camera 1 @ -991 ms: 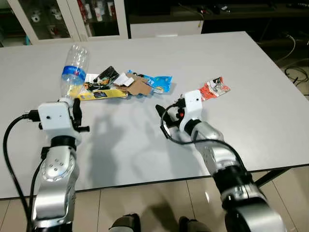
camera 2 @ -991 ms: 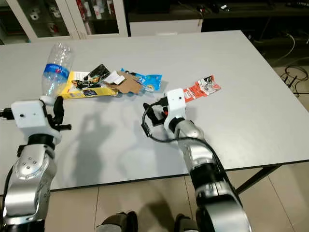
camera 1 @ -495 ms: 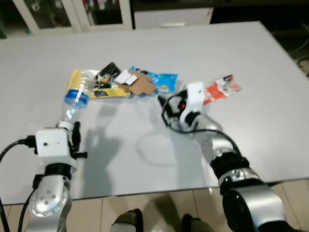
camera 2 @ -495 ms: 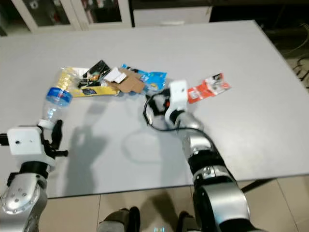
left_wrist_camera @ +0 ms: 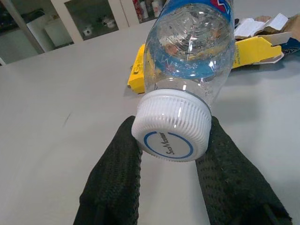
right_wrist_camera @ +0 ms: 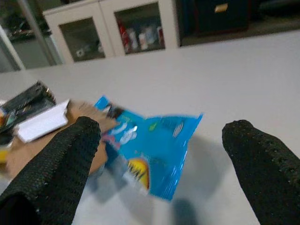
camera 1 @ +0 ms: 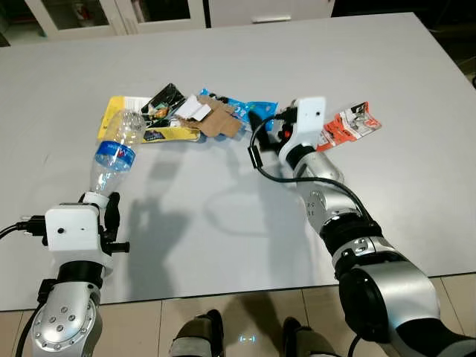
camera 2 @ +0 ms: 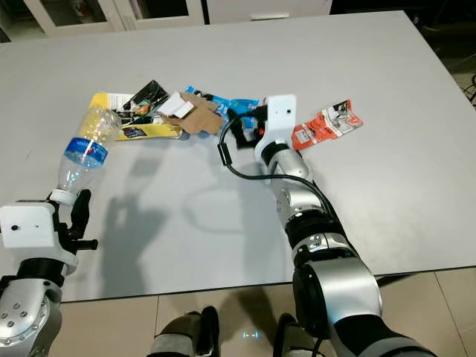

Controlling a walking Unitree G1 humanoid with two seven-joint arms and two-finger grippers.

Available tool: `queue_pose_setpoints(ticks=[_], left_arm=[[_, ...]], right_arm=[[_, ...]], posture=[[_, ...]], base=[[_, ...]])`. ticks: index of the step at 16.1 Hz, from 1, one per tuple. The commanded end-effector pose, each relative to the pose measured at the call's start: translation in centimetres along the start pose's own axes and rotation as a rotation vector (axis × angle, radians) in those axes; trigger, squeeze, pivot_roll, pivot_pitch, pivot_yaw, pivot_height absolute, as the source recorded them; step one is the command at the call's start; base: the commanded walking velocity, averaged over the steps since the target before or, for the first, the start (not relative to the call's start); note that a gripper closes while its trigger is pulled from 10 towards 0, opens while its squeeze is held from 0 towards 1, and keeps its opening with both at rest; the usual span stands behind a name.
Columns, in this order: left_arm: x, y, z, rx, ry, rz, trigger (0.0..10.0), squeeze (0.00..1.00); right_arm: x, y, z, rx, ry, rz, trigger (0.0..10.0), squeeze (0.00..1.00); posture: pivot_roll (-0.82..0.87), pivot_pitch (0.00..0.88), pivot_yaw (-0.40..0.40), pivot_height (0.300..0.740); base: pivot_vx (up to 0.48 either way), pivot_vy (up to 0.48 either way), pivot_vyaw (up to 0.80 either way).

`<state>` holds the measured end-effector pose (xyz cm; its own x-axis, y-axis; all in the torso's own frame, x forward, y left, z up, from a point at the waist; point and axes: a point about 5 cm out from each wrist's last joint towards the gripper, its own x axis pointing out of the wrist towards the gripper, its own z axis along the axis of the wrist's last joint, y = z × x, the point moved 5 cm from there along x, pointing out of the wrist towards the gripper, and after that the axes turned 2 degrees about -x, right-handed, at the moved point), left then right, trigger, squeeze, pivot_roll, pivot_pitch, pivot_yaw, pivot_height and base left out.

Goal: Picking trash to rubbish bin

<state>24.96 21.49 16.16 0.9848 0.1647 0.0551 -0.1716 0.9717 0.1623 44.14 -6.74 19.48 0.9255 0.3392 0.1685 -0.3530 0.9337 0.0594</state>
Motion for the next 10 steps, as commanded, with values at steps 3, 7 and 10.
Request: queue_pose_setpoints(ticks=[3,7,10], left_arm=[[-0.5,0.2,0.1,0.022,0.01,0.0,10.0,0.0],[-0.7,0.0,0.1,0.019,0.018,-0.003,10.0,0.0],[-1.0,-0.1,0.0,0.014,0.025,-0.002,10.0,0.0]], right_arm=[[0.7,-0.3,2.2,-0.137,-0.068,-0.021,10.0,0.0],[0.7,-0.2,0.8,-0.22,0.015,0.011,10.0,0.0],[0.6,0.6,-0.4,-0.249,0.067,0.053,10.0,0.0]], posture=[[0.19,0.255,0.081,0.74],[0.2,0.263,0.074,0.74],[0.2,0.267,0.071,0.74]], base=[[0.0,0.0,0.0],[0.0,0.0,0.0],[0.0,0.0,0.0]])
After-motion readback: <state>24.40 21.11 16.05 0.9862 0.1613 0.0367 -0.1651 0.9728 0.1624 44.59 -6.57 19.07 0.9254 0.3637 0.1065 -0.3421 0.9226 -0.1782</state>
